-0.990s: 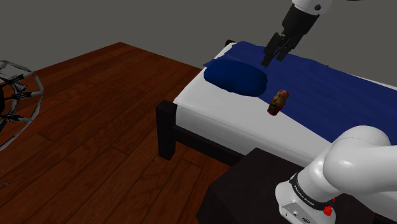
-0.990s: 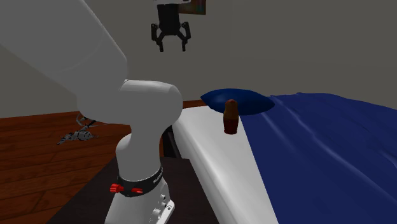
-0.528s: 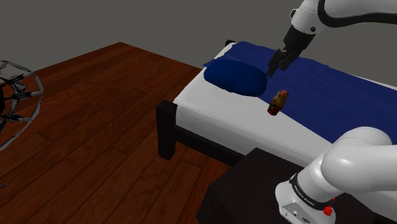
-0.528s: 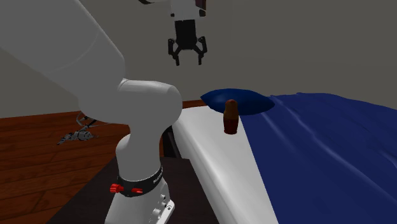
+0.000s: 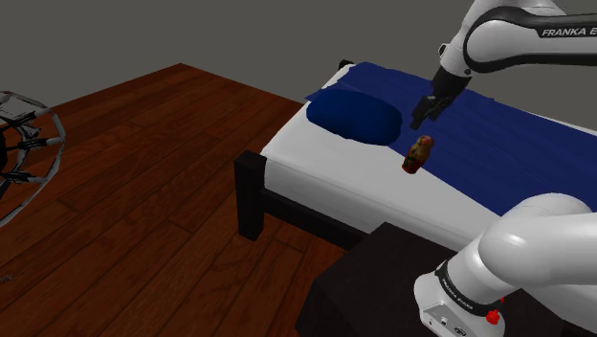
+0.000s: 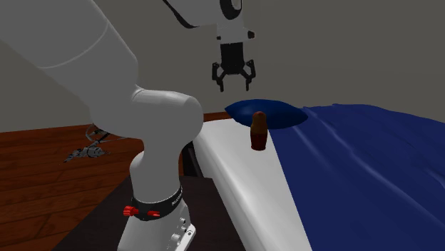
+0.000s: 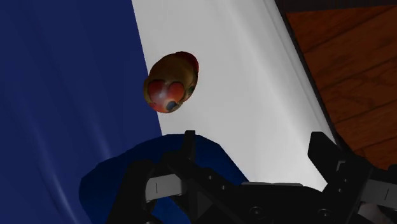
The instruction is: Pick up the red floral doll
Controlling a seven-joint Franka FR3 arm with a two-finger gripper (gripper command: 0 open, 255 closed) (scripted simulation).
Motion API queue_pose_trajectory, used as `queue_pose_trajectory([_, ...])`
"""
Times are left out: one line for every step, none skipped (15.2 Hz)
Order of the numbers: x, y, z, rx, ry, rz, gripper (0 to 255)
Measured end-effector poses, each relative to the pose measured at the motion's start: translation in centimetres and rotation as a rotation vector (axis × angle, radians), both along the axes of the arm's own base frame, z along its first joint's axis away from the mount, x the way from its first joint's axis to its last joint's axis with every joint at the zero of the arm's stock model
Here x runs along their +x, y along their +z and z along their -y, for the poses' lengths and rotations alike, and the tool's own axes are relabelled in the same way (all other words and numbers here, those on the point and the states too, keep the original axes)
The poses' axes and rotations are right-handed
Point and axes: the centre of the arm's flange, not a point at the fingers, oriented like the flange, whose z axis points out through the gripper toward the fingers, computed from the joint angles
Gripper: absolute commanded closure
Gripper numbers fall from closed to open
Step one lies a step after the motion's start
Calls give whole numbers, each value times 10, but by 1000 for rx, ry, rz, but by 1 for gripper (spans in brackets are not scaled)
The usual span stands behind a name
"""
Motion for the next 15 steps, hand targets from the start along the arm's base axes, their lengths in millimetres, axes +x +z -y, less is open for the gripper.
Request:
queue_pose_trajectory([-2, -8, 11, -3, -4, -5, 0])
queue_pose_trajectory([-2, -16, 21, -7, -7, -11, 0])
queue_pose_trajectory([-4, -24, 33, -10, -11, -16, 0])
queue_pose_trajectory([-6, -30, 41, -14, -15, -21, 0])
queue_pose_trajectory([-8, -36, 53, -17, -19, -26, 0])
queue_pose_trajectory([-7, -44, 60, -21, -22, -31, 0])
queue_pose_trajectory([-6, -52, 70, -24, -25, -37, 0])
queue_pose_trajectory([-7, -61, 79, -27, -28, -41, 0])
queue_pose_trajectory([-8, -65, 84, -29, -30, -44, 0])
queue_pose_trajectory([-8, -70, 87, -30, -31, -45, 0])
queue_pose_trajectory([-8, -75, 87, -30, -31, -46, 0])
queue_pose_trajectory([-8, -80, 88, -31, -31, -46, 0])
queue_pose_trajectory([-9, -85, 88, -31, -31, -46, 0])
queue_pose_trajectory([-9, -91, 89, -31, -32, -46, 0])
queue_pose_trajectory([-9, -96, 89, -31, -32, -46, 0])
